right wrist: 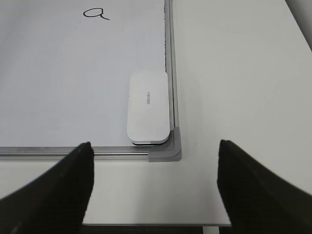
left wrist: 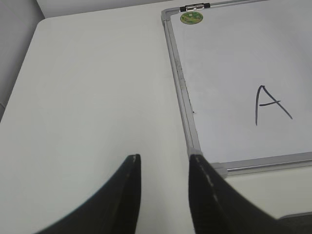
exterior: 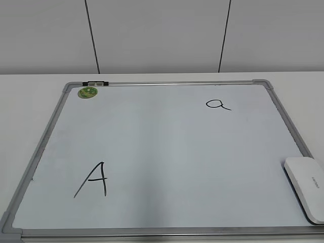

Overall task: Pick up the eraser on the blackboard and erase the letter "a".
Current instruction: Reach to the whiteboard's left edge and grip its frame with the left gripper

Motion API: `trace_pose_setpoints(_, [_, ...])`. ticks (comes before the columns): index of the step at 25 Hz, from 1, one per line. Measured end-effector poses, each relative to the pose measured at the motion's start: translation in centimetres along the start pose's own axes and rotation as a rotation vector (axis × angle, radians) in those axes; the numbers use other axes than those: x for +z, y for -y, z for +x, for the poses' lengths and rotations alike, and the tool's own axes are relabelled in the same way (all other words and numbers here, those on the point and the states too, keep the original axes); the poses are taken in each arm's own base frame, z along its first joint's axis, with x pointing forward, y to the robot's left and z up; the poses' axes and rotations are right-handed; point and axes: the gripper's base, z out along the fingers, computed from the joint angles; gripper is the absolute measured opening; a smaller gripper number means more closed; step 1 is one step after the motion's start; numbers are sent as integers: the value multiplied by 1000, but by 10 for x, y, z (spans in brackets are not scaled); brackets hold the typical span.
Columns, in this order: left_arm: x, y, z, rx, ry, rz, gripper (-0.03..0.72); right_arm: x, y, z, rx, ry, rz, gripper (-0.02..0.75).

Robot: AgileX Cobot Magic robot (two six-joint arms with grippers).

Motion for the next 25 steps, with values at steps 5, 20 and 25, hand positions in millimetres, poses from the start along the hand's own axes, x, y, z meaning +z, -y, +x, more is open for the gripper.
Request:
trace_pose_setpoints(5, [0, 0, 0, 0, 0, 0, 242, 0, 0, 0, 0, 0, 0, 587])
trace_pose_setpoints(20, [2, -2, -25, -1, 38, -6, 624, 0, 0, 0, 0, 0, 0, 587])
trace_pose_setpoints(25, [36, -5, -50, -20, -36, 9, 638, 0, 0, 0, 0, 0, 0, 587])
